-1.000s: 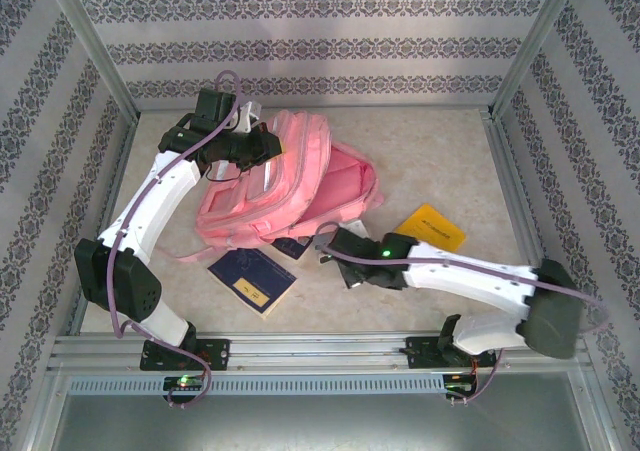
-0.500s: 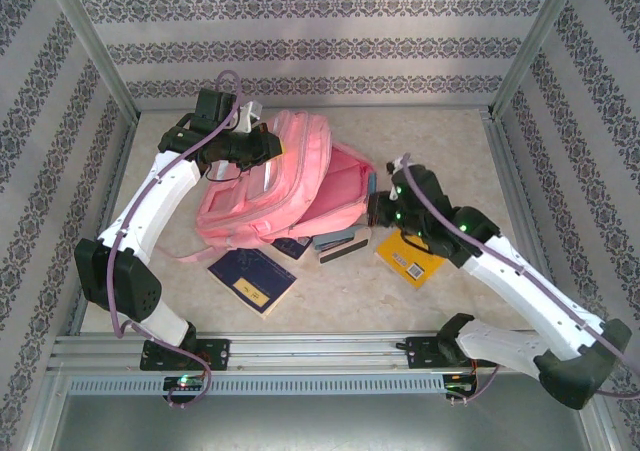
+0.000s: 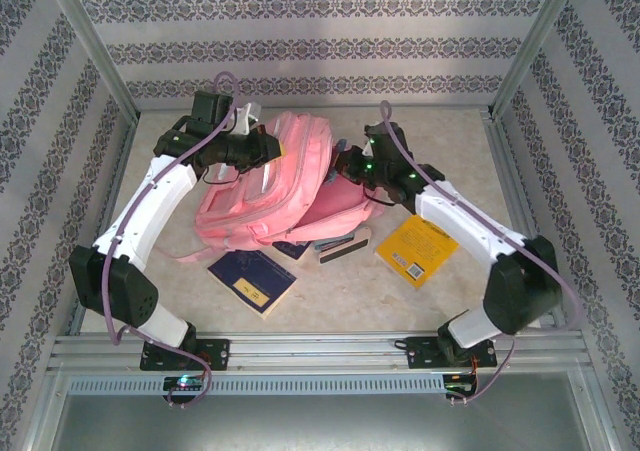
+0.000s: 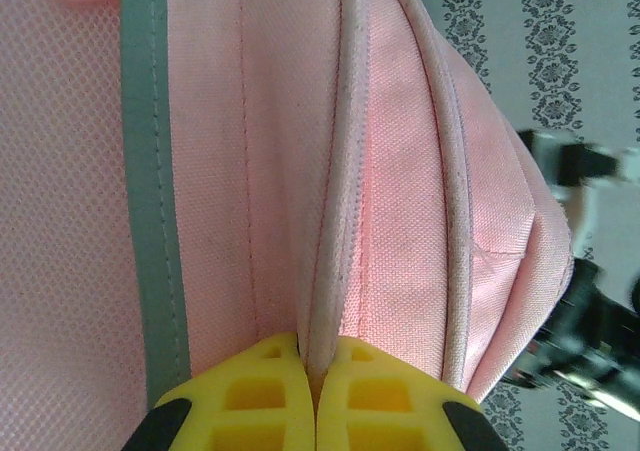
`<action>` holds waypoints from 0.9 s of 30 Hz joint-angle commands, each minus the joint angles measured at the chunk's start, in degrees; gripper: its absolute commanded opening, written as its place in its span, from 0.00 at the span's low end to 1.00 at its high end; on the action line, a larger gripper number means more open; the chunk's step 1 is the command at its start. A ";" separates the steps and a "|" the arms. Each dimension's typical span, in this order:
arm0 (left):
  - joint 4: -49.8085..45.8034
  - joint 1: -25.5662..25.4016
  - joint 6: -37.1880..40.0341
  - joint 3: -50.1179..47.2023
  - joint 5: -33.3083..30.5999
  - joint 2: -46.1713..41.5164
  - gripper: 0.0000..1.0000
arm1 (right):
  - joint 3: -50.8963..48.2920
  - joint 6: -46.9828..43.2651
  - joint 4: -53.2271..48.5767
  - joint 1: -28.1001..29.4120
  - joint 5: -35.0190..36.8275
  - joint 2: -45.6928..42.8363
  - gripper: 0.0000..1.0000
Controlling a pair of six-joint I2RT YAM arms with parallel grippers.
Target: Pack books, pencil case, and school supplies into a backpack
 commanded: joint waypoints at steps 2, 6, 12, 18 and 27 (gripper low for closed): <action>8.90 -0.47 -0.70 3.62 5.06 -2.27 0.00 | -0.17 8.61 11.25 2.36 -6.41 3.19 0.00; 10.78 -0.53 -2.10 5.38 6.26 -0.77 0.00 | -0.36 14.25 18.63 4.62 -8.47 8.10 0.00; 11.48 -0.45 -2.29 5.30 6.37 -0.64 0.00 | 4.39 18.49 23.64 6.92 -12.12 16.55 0.38; 9.80 -0.48 -1.02 4.86 5.32 -0.74 0.00 | 1.64 14.34 20.86 4.60 -12.06 11.05 0.65; 5.85 -0.26 1.28 3.83 3.72 -0.50 0.00 | -7.98 19.13 34.28 -2.80 -22.49 3.70 0.53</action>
